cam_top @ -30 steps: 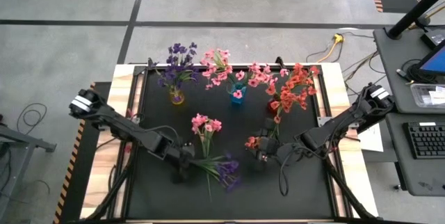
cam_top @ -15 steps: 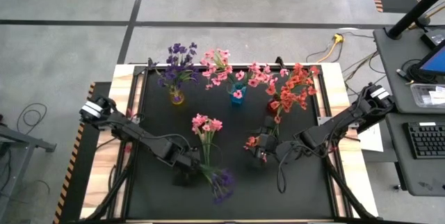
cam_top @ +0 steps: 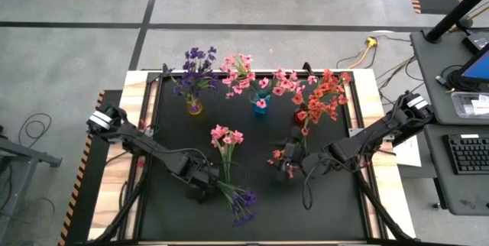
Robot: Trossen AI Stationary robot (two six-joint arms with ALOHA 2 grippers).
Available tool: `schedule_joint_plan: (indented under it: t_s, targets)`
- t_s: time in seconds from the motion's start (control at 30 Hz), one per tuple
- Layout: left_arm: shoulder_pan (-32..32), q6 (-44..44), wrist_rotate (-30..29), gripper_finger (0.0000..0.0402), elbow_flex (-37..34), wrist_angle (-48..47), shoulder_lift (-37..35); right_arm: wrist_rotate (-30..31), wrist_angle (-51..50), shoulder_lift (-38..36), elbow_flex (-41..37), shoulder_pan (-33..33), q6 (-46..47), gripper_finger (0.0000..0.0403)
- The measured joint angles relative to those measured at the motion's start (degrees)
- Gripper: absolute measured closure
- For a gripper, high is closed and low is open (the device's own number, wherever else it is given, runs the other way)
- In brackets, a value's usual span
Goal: Sort flowers into vase by color
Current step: Put the purple flower into the yellow vase
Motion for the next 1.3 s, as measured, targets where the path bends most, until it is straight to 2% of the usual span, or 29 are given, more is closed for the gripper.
schedule_joint_plan:
  t_s: [0.13,0.23,0.57,0.7,0.87,1.1,1.23,1.3]
  targets:
    - [-0.46,-0.12,-0.05,0.0169,-2.78,3.14,0.00,0.00,0.01,0.00,0.00,-0.07,1.03,0.0220]
    - [-1.54,0.00,0.13,0.0203,-4.69,5.13,-0.13,0.00,-0.02,0.00,0.00,-0.04,1.15,0.0220]
    - [-2.20,-4.09,-0.93,0.0384,-7.61,7.85,-1.06,-0.02,-0.04,0.02,0.00,-0.04,0.80,0.0220]
    - [-2.66,-5.66,-1.22,0.0392,-7.95,7.16,-3.07,-0.02,-0.04,0.02,0.00,-0.04,0.80,0.0220]
    - [-4.97,-8.19,-1.24,0.0400,-8.13,3.71,-9.89,-0.11,-0.07,0.02,0.00,0.12,0.78,0.0220]
    - [-8.38,-8.04,-12.82,0.0401,-9.90,4.13,-24.70,-0.17,-0.48,0.02,0.00,0.24,-0.25,0.0220]
    - [-8.56,-7.16,-24.04,0.0401,-13.82,6.20,-34.28,-0.28,-0.50,0.02,0.00,0.24,-0.25,0.0220]
    - [-7.95,-4.41,-30.23,0.0401,-16.53,11.52,-38.92,-0.29,-0.48,0.02,0.00,0.24,-0.33,0.0220]
